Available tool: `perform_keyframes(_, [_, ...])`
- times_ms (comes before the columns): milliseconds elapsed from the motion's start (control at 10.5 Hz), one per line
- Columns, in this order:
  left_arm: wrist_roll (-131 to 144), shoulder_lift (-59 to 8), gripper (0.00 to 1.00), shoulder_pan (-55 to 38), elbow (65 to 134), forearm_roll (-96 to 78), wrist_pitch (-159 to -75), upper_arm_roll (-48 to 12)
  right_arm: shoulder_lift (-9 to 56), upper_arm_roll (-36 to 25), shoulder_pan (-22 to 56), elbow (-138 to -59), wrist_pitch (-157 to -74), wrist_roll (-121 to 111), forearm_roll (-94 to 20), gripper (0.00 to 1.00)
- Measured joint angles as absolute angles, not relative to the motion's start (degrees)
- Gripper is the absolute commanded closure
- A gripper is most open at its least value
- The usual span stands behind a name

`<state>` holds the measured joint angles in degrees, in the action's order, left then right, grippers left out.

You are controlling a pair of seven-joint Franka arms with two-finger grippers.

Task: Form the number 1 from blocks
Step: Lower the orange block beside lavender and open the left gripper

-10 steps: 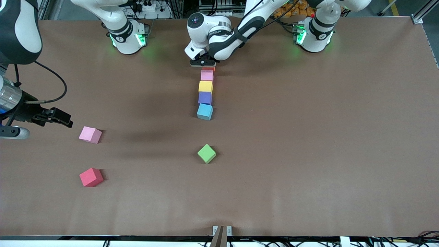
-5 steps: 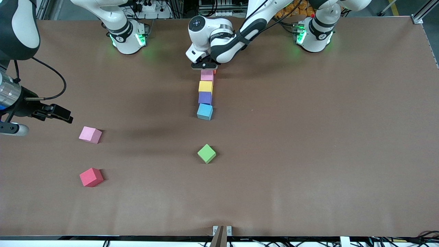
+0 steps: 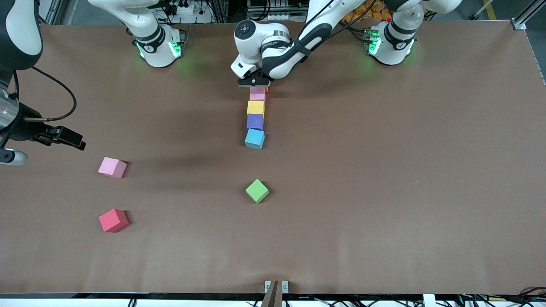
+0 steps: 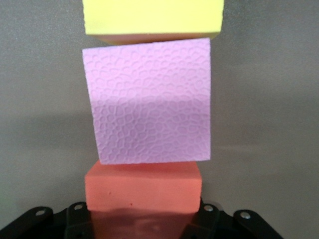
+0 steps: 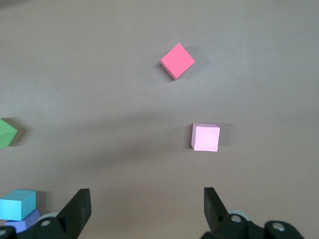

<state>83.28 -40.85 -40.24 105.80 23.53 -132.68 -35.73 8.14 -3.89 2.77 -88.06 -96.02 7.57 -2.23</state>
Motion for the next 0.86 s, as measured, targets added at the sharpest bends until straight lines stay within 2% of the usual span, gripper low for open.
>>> perform_keyframes(668, [83.28,-40.86,1.0,-40.24,104.83,23.53,-132.71,-35.72,8.14,-3.94,2.81,-88.06,-95.95,7.63,-2.23,0.0])
perform_keyframes(763, [83.28,-40.86,0.59,-40.24,104.83,23.53,-132.71,-35.69,8.14,-3.99,2.81,-88.06,-95.95,7.63,-2.23,0.0])
perform_keyframes(858, [83.28,-40.86,0.01,-40.23,104.83,23.53,-132.71,-35.64,8.14,-4.07,2.81,-88.06,-95.95,7.63,-2.23,0.0])
